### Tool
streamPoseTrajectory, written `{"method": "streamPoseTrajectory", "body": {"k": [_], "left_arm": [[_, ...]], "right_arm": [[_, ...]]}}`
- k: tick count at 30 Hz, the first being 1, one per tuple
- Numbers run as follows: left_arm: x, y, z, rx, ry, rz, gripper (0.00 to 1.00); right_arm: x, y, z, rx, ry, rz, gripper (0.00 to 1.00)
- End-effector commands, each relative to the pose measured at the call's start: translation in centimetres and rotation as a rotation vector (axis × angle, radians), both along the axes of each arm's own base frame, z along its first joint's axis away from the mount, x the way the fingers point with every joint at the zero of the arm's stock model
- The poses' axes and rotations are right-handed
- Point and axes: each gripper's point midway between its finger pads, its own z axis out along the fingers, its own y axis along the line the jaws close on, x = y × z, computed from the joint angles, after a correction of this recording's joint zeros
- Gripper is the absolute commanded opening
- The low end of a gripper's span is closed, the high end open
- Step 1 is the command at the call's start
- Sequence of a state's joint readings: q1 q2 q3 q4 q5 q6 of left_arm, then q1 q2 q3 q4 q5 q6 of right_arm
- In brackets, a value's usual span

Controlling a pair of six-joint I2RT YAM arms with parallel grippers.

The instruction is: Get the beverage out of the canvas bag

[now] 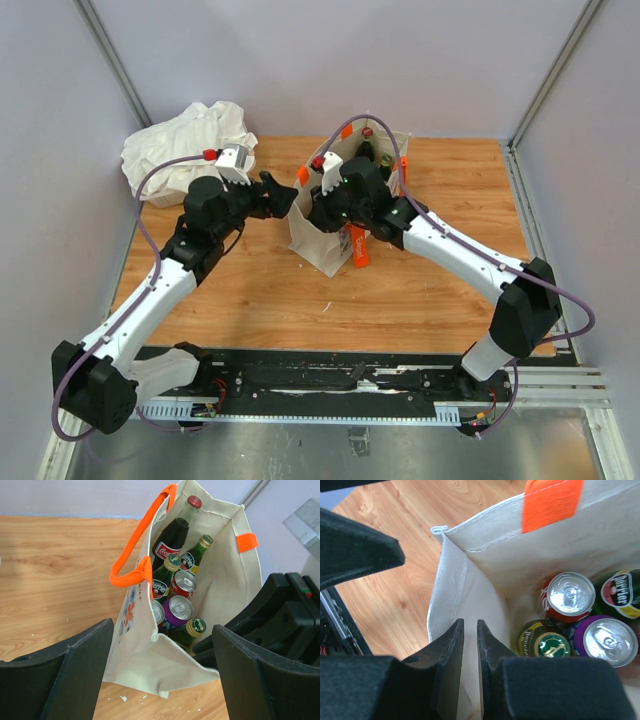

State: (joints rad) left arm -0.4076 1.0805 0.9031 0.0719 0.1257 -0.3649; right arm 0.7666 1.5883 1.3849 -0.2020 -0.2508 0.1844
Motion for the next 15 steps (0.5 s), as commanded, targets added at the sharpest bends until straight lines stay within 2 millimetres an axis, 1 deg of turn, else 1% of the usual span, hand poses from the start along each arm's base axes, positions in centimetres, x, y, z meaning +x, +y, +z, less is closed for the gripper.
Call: {"method": "streamPoseTrajectory", "body": {"k": [1, 4, 9, 12, 15], "left_arm": [[-0.2, -0.9, -0.9, 0.0, 0.03, -0.03, 0.86], [-0.3, -1.3, -2.1, 0.014, 0.059, -0.047, 0.84], [-1.1, -1.9, -4.9, 0.043, 0.126, -0.079, 0.74], [-1.9, -2.2, -6.5, 0.063, 0.171, -0.099, 0.73], [-2.8, -2.2, -7.5, 0.073, 0.201, -0.114, 0.74]], "right_arm": [[-2.2, 0.6, -1.7, -0.004, 0.058, 0.038, 0.17], [-2.7, 0.6, -2.8, -0.022, 0.077, 0.045, 0.17], [-2.6, 0.3, -4.6, -0.053, 0.105, 0.029, 0.17], [-2.4, 0.4, -5.3, -0.066, 0.115, 0.022, 0.17], [-2.2, 0.5, -6.4, -0.082, 0.125, 0.016, 0.16]]}}
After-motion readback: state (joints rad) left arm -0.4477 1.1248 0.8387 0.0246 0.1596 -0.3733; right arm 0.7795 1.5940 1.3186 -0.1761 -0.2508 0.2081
